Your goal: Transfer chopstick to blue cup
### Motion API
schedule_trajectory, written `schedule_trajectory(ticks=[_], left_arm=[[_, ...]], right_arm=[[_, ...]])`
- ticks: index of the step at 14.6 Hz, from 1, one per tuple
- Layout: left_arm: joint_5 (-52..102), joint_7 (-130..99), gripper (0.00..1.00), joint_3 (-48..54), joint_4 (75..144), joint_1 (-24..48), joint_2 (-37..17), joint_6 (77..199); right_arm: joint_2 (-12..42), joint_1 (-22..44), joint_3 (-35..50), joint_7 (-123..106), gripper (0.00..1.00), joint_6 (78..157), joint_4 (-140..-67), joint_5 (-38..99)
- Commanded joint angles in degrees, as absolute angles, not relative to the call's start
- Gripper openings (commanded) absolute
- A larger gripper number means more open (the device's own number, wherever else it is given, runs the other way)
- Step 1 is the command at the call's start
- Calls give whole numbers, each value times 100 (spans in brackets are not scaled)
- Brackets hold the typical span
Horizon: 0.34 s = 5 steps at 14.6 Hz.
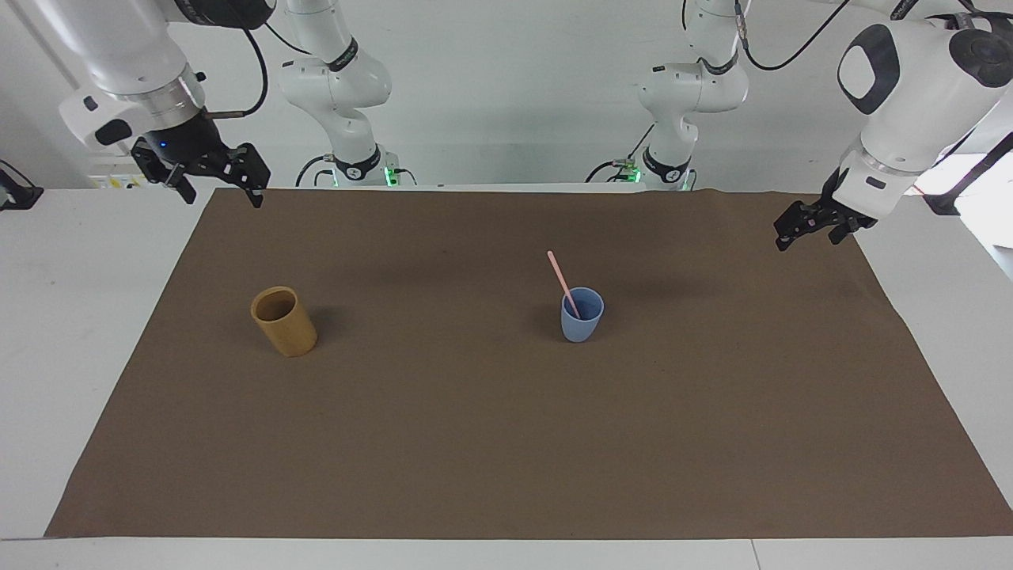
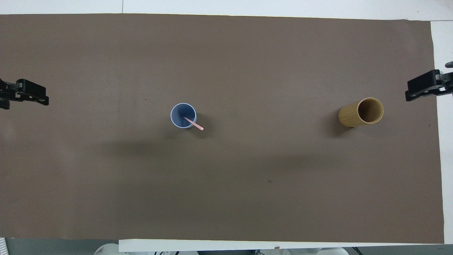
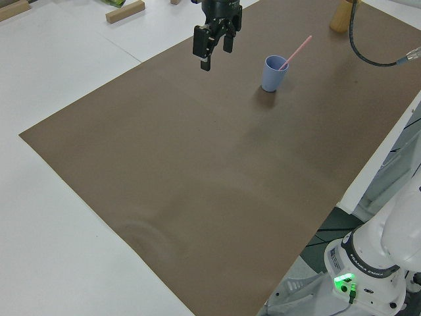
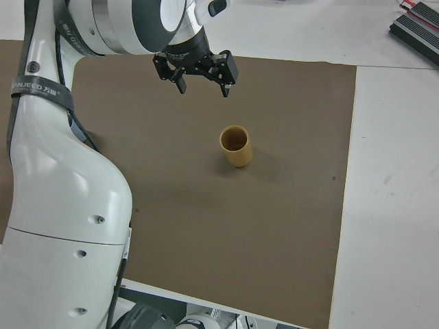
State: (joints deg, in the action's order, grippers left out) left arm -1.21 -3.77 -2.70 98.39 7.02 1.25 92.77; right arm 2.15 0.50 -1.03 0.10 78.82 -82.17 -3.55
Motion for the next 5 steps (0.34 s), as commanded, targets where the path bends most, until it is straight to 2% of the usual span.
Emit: schedule_trajectory(ticks=[1, 5], left_arm=[[-167, -132, 99, -237, 9809, 747, 211, 9167], [9, -123, 99, -246, 9782, 686, 220, 8895]], right_arm=[[-157, -140, -105, -308, 100, 7892, -8603, -422], [-229, -88, -97, -308, 100, 7884, -8675, -422]])
